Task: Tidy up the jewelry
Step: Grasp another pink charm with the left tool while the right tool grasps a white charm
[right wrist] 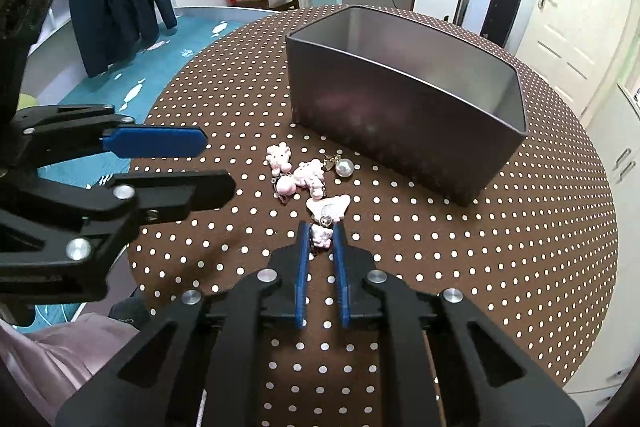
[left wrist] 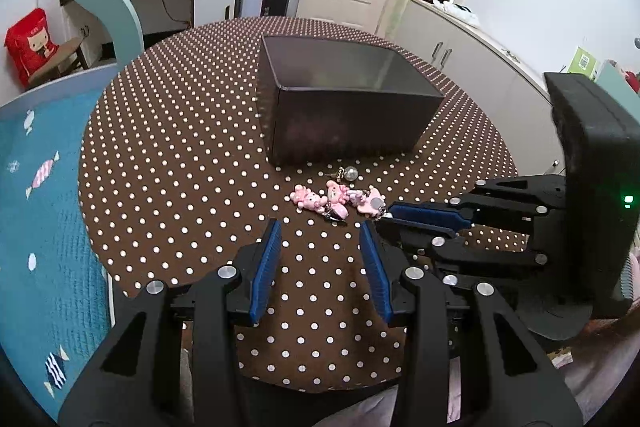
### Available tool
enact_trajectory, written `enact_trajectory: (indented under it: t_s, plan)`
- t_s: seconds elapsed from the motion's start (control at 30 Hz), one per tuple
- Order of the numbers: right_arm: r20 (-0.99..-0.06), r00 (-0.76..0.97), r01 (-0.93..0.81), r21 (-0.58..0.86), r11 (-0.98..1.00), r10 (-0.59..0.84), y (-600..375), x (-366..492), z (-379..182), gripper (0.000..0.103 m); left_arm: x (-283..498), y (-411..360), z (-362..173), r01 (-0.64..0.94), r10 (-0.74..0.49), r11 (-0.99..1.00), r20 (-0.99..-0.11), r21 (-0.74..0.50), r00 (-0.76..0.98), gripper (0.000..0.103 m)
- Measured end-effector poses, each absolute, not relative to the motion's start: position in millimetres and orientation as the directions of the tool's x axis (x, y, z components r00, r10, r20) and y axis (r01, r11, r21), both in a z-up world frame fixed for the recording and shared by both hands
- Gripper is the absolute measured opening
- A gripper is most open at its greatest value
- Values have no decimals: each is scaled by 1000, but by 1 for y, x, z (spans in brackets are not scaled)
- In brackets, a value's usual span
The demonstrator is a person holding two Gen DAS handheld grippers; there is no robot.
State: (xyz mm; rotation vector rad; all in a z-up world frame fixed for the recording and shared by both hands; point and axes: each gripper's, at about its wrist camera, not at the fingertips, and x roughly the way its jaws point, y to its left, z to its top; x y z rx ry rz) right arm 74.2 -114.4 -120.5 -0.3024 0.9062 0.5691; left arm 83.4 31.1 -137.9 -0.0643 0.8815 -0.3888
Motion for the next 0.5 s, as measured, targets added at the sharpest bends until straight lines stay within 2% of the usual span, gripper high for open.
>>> enact_trajectory:
  t_s: [0.5]
  plan:
    - [-779, 510, -470, 103, 877, 365, -166, 84, -106, 11, 102, 11, -138, 314, -380, 920, -738, -236, 558, 41]
